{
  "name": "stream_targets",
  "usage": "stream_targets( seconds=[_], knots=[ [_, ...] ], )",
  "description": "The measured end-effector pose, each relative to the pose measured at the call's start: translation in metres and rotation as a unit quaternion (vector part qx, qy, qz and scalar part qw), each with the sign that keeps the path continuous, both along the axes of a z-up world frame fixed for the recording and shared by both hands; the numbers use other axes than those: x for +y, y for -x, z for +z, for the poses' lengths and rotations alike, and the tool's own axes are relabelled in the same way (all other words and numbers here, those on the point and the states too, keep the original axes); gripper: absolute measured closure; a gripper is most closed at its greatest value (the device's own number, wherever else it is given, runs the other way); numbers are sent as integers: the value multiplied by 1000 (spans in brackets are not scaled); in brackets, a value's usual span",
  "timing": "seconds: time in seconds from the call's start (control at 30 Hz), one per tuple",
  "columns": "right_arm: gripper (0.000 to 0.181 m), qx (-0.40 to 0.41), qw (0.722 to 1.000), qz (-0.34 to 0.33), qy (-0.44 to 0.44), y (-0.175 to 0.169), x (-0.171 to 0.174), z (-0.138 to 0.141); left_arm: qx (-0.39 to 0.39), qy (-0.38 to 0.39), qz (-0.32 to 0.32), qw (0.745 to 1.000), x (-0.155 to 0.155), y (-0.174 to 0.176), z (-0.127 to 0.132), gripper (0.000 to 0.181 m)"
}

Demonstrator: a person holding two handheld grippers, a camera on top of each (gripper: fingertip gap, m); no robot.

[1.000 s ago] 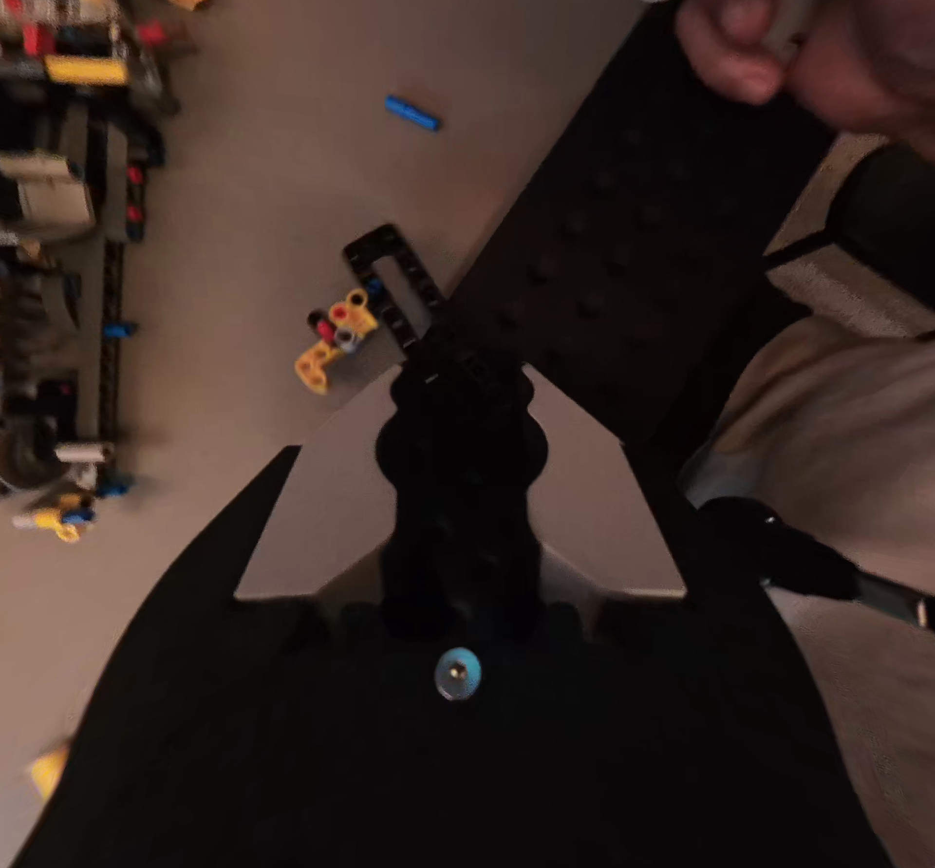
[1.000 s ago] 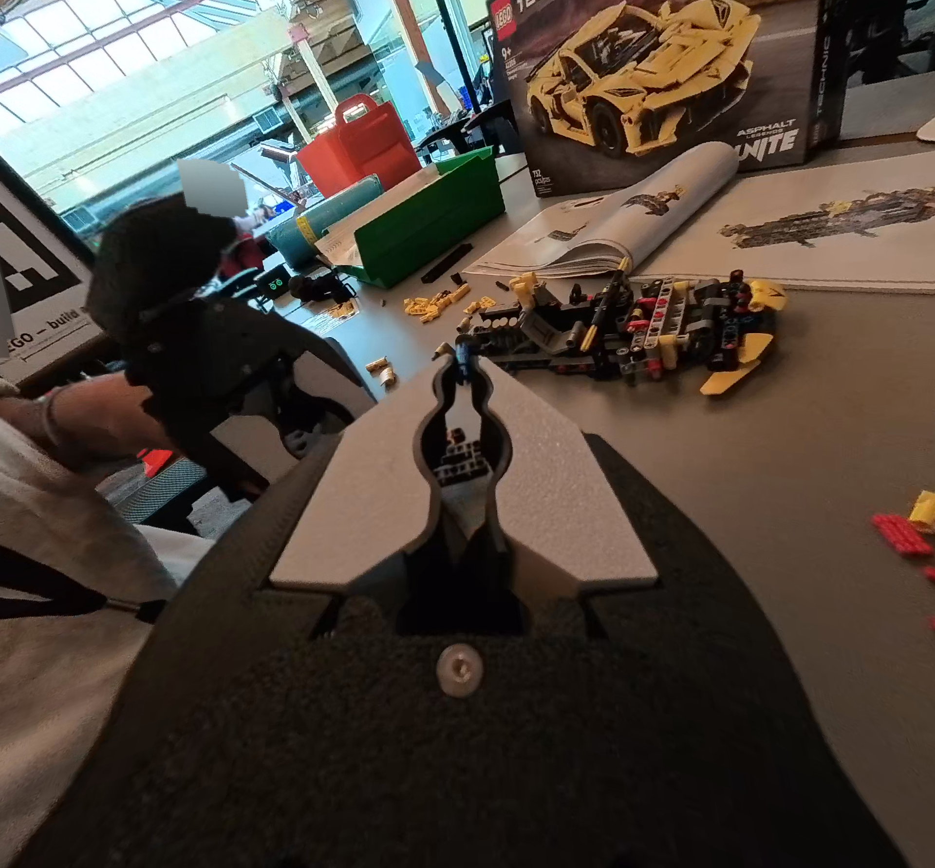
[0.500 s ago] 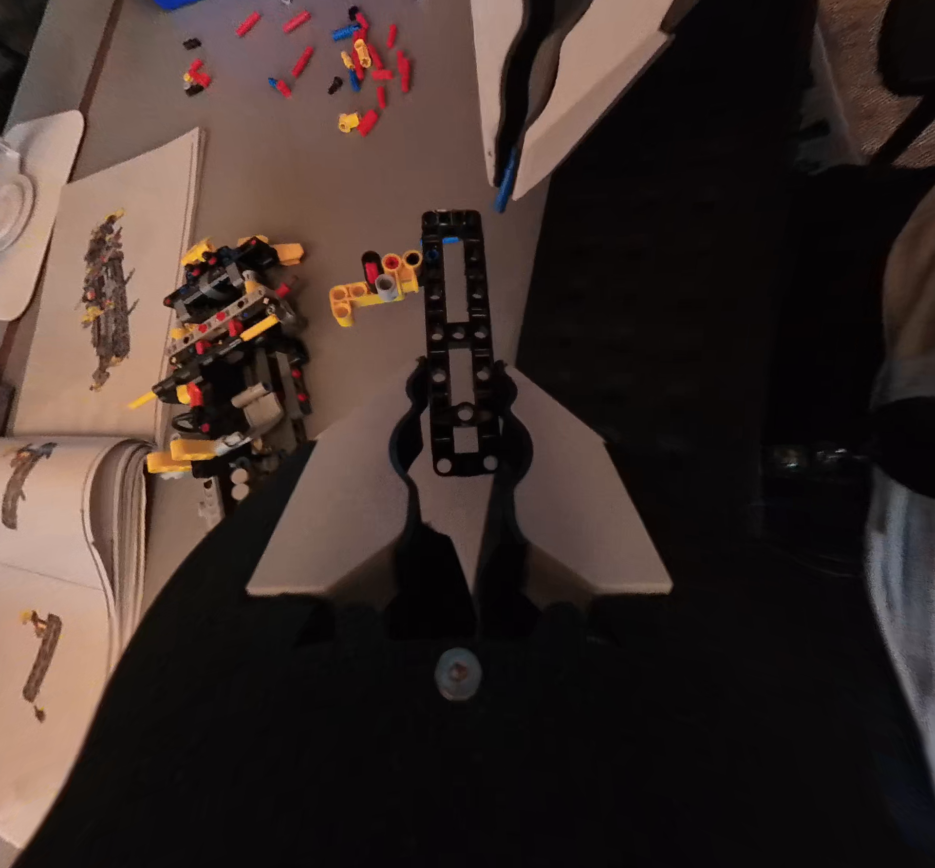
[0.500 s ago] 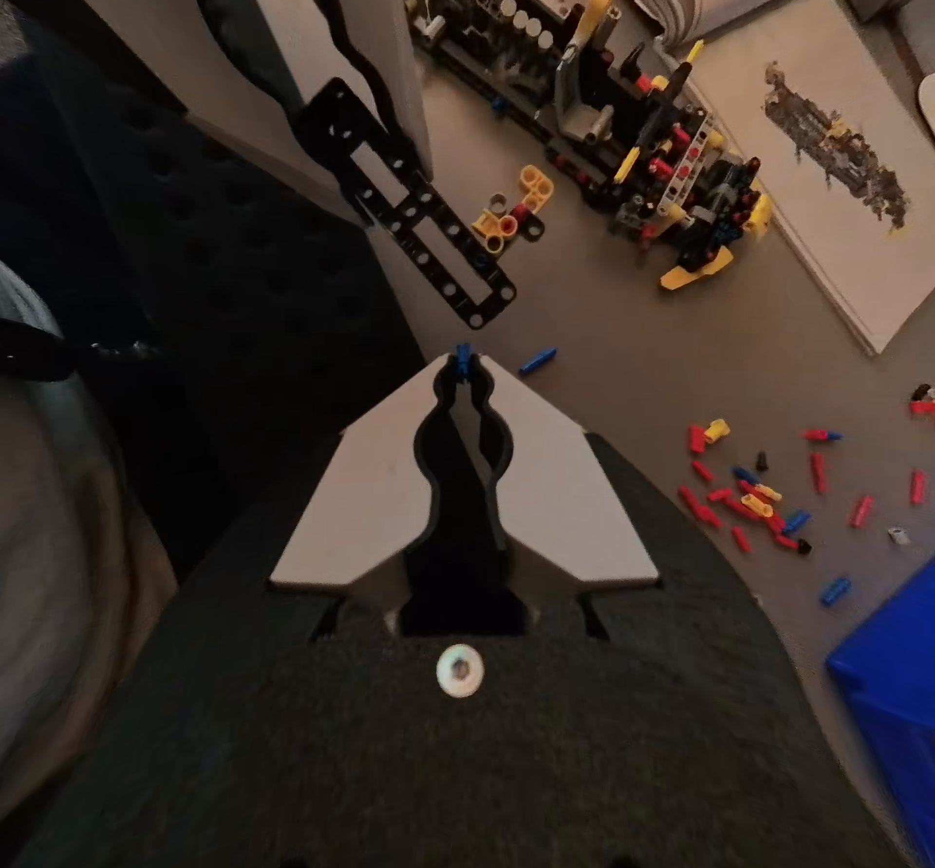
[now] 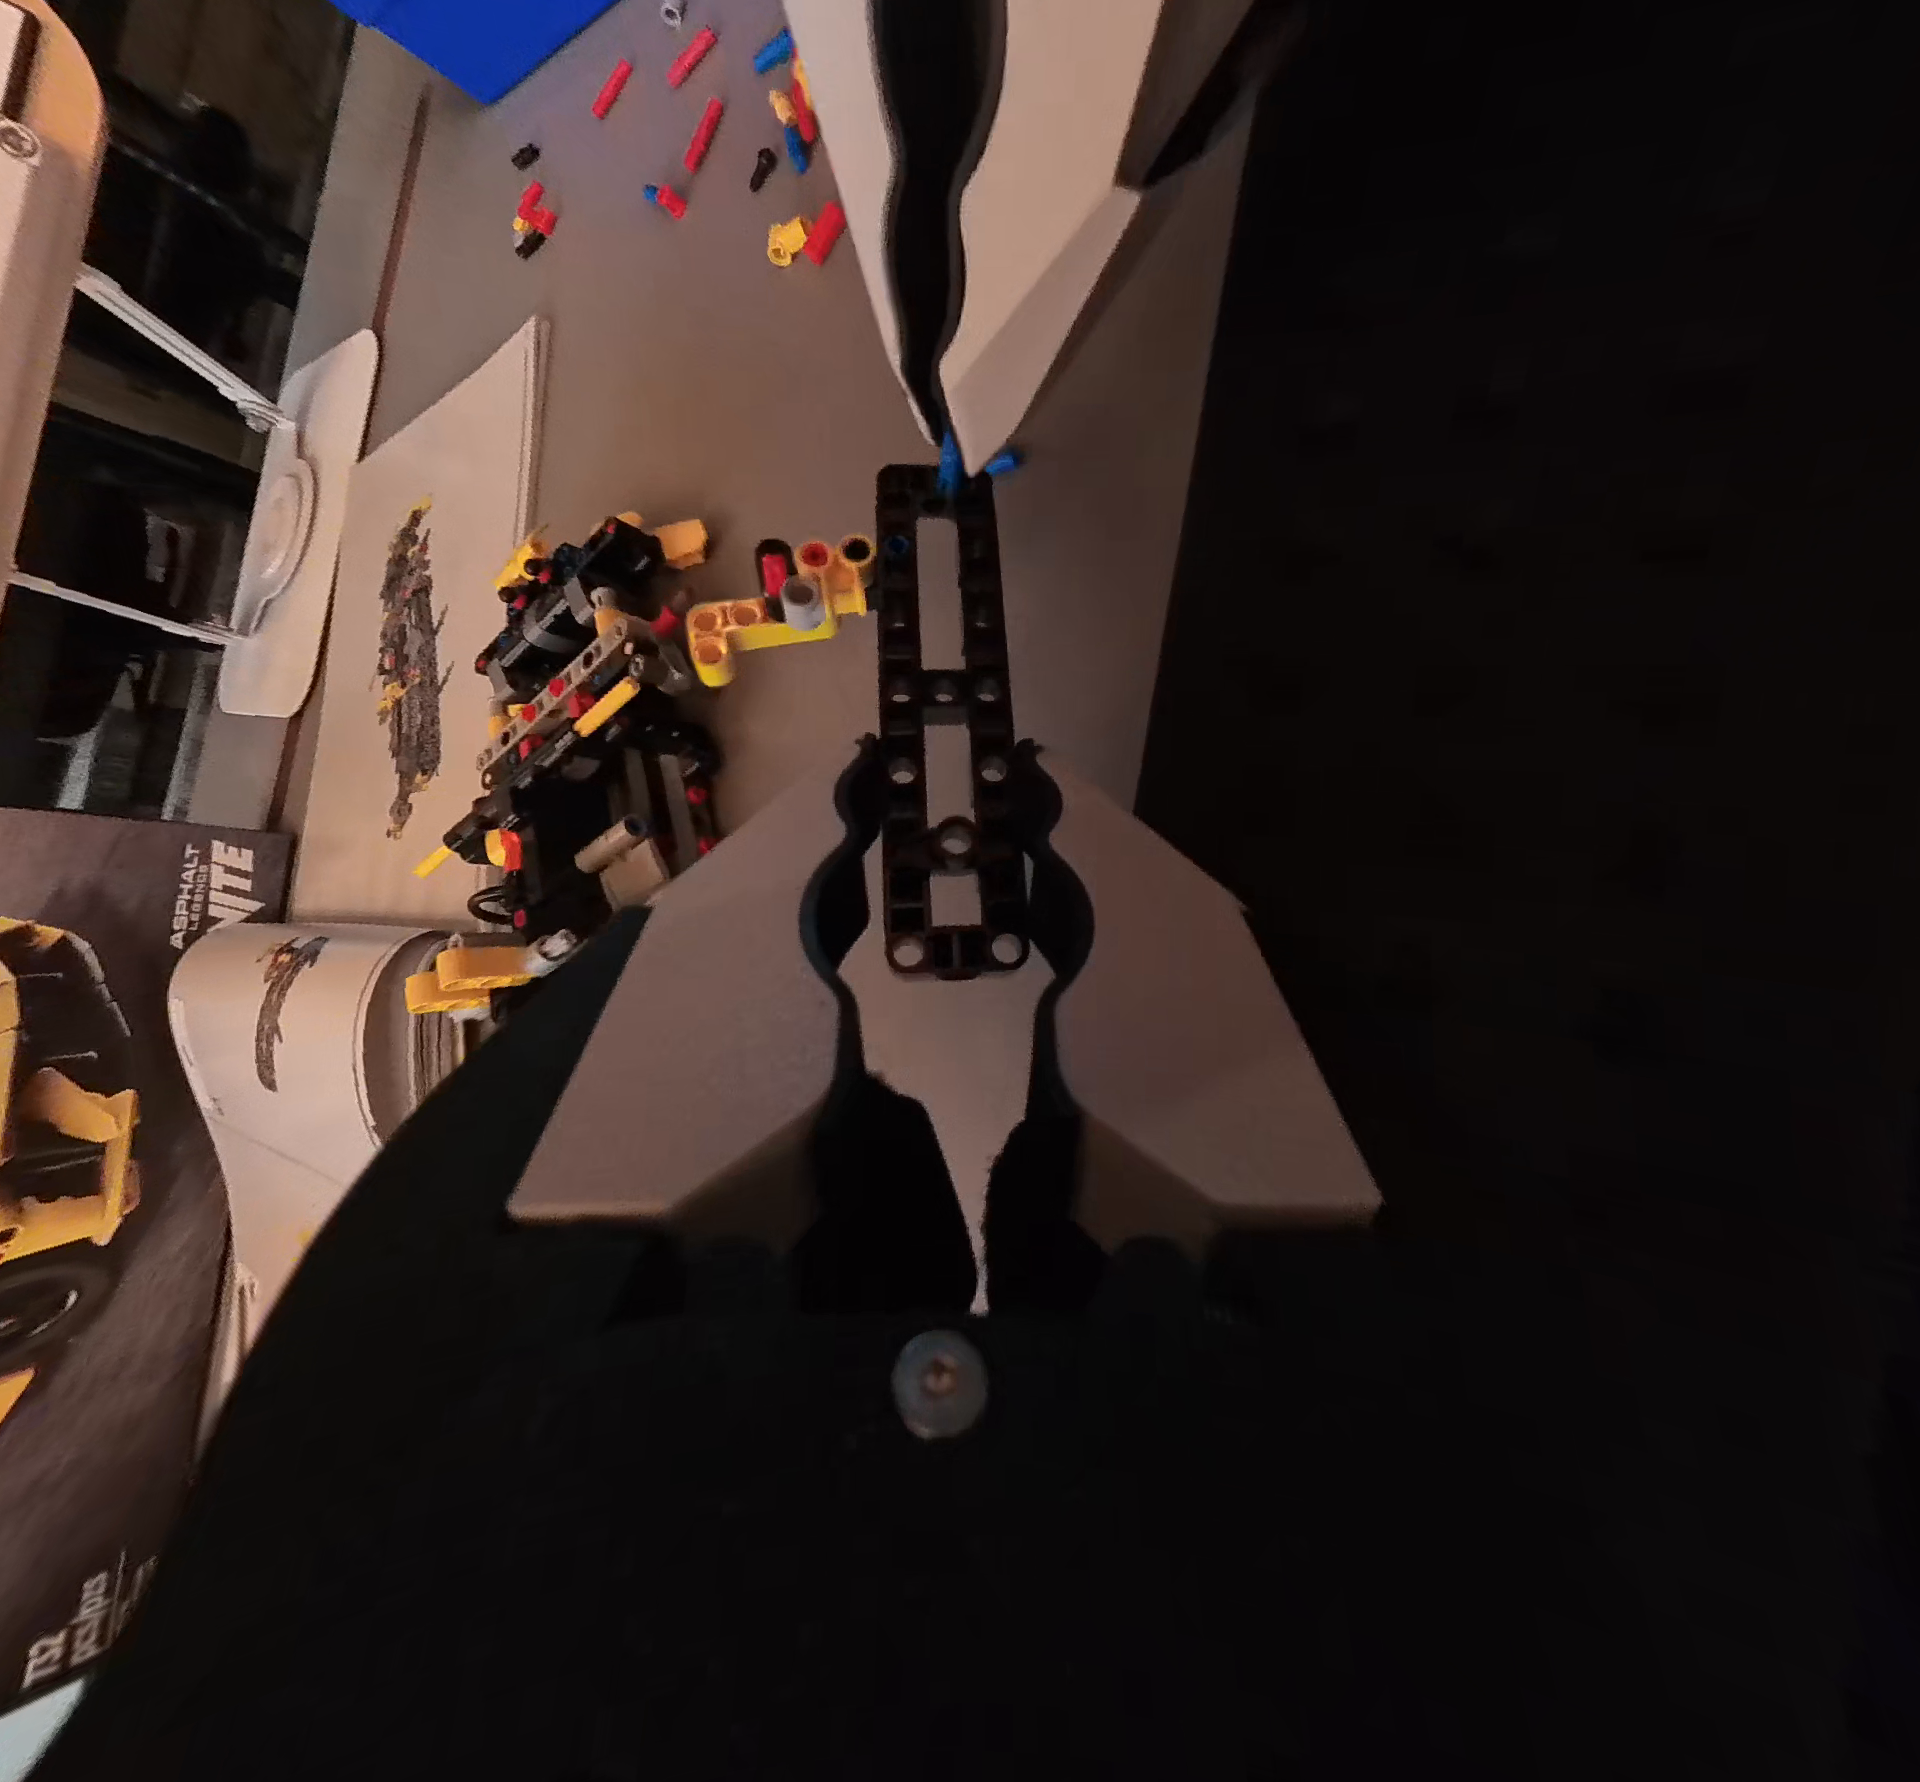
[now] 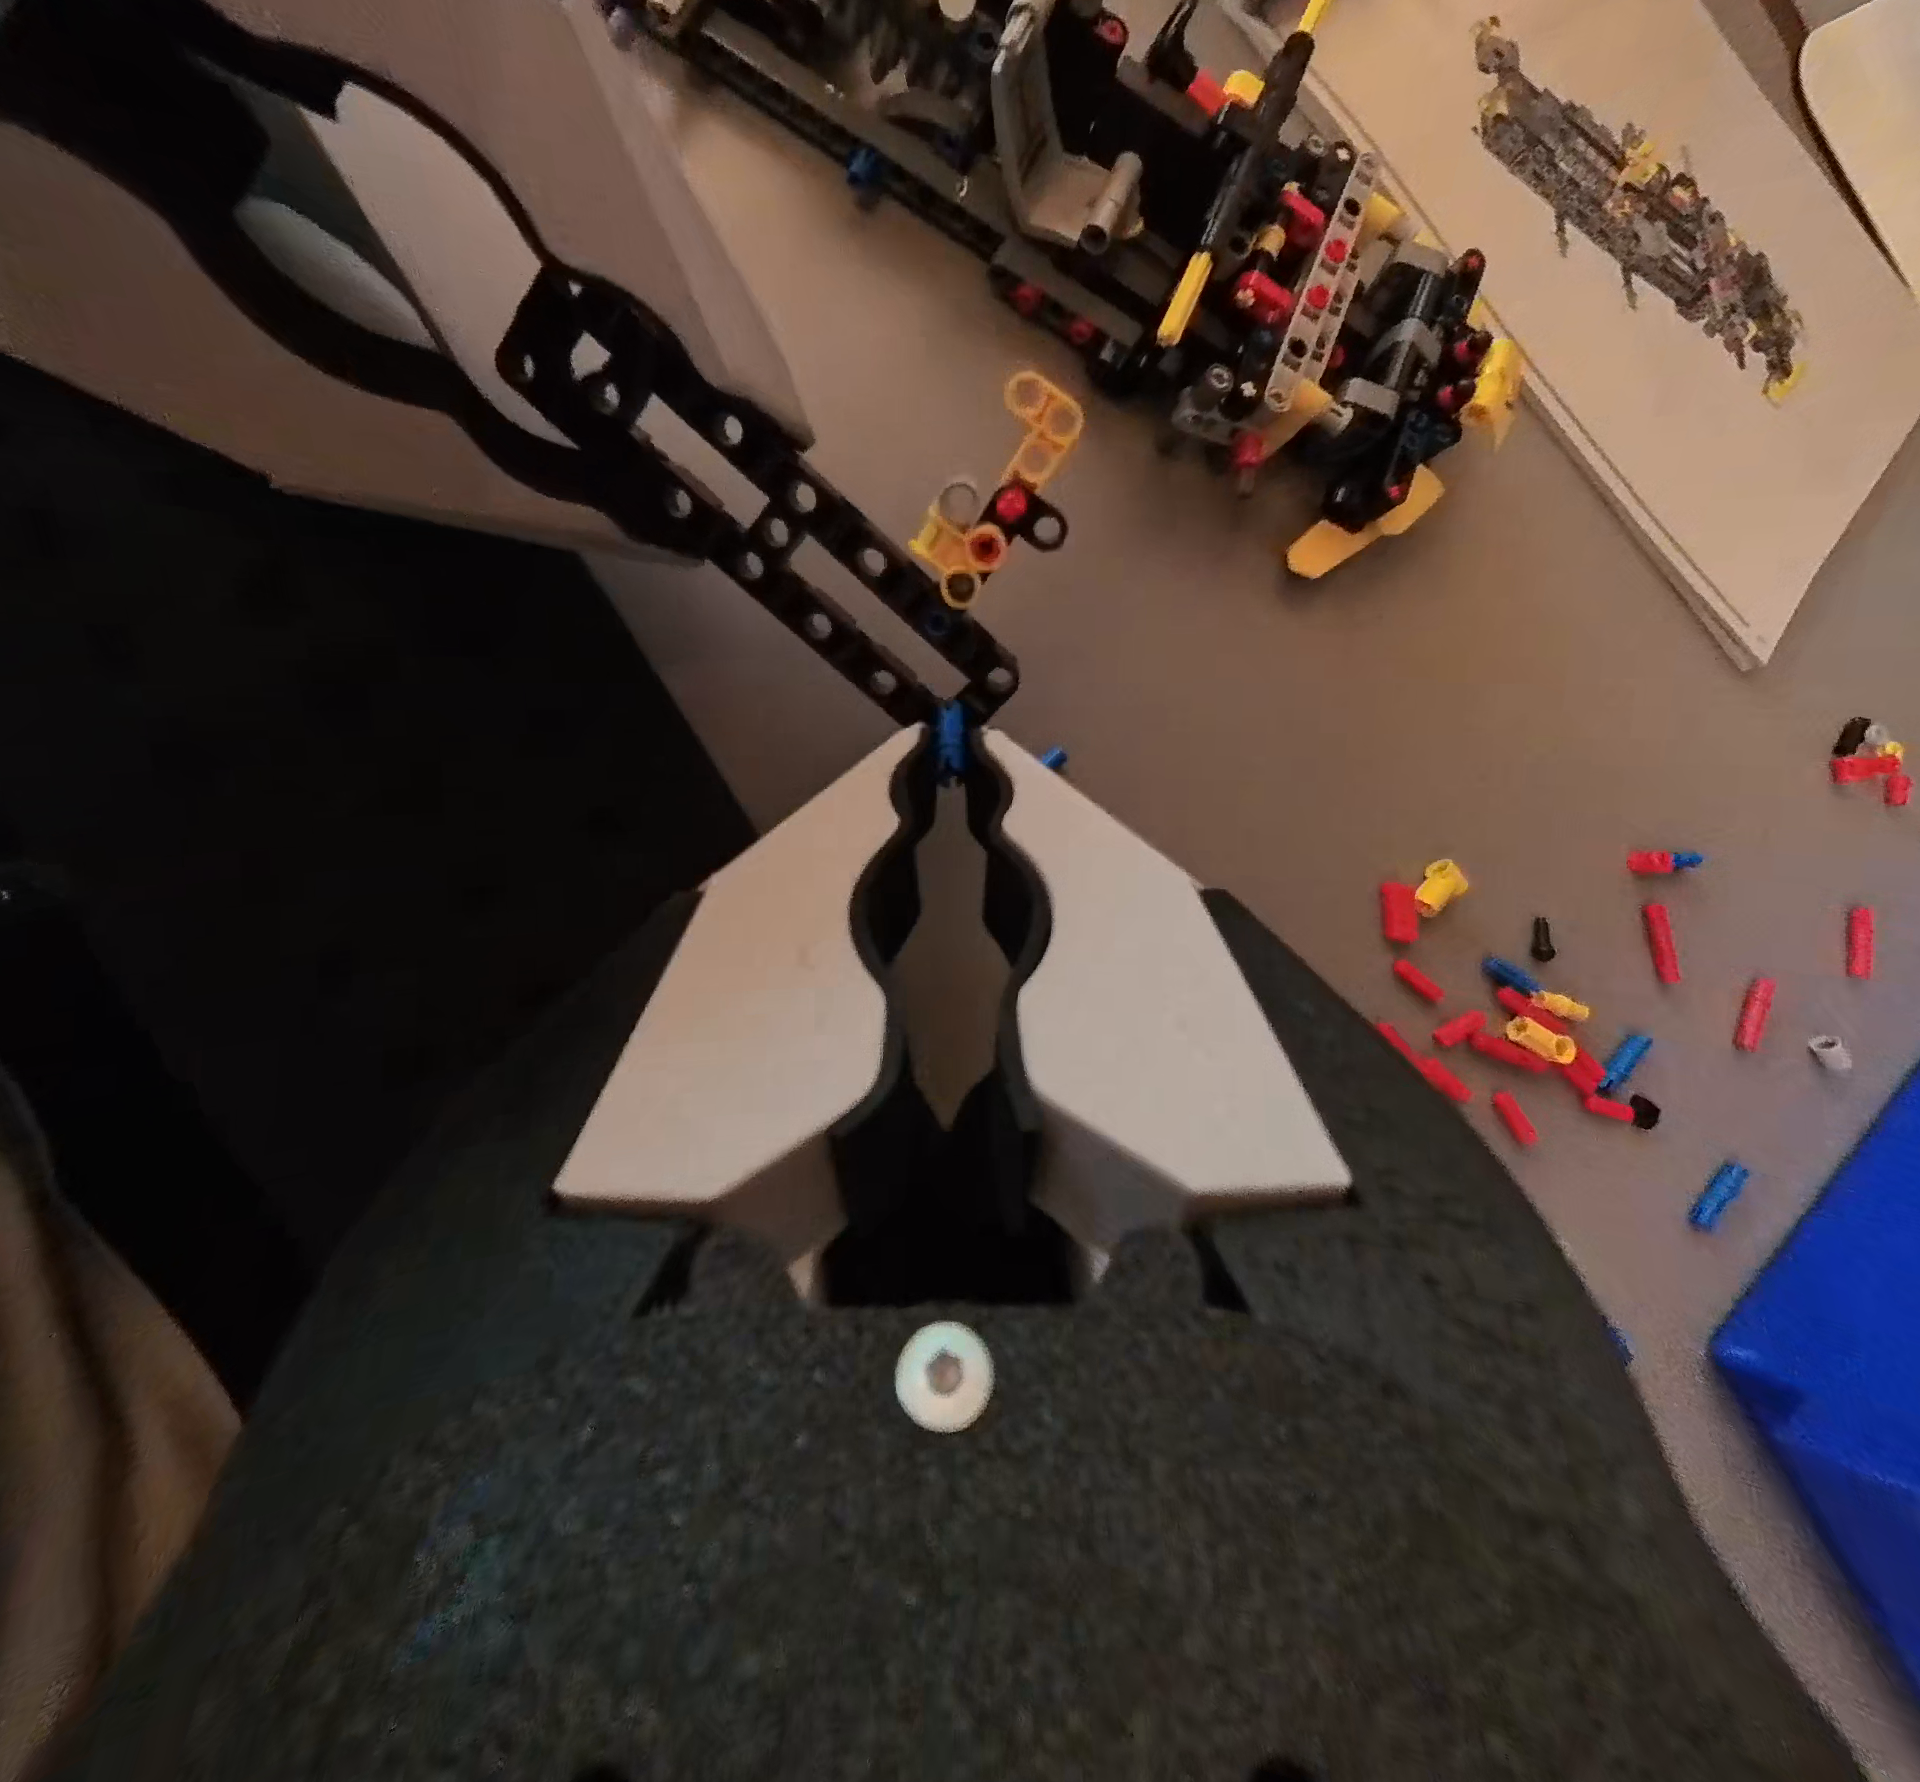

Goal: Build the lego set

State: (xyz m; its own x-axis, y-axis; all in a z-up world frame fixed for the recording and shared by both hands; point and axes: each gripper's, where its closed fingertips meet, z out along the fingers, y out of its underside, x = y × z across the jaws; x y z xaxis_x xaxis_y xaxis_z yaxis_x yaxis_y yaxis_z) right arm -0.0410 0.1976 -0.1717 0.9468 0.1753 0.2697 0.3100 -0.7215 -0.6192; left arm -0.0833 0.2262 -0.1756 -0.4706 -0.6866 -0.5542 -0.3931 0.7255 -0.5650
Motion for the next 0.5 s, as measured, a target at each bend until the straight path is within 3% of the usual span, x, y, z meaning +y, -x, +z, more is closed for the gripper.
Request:
stream_targets(
  seconds=[0.5],
  knots=[
    [177, -19, 998, -1, 63, -6, 3, -22, 27, 21, -4, 999, 6, -4, -15, 154]
  ],
)
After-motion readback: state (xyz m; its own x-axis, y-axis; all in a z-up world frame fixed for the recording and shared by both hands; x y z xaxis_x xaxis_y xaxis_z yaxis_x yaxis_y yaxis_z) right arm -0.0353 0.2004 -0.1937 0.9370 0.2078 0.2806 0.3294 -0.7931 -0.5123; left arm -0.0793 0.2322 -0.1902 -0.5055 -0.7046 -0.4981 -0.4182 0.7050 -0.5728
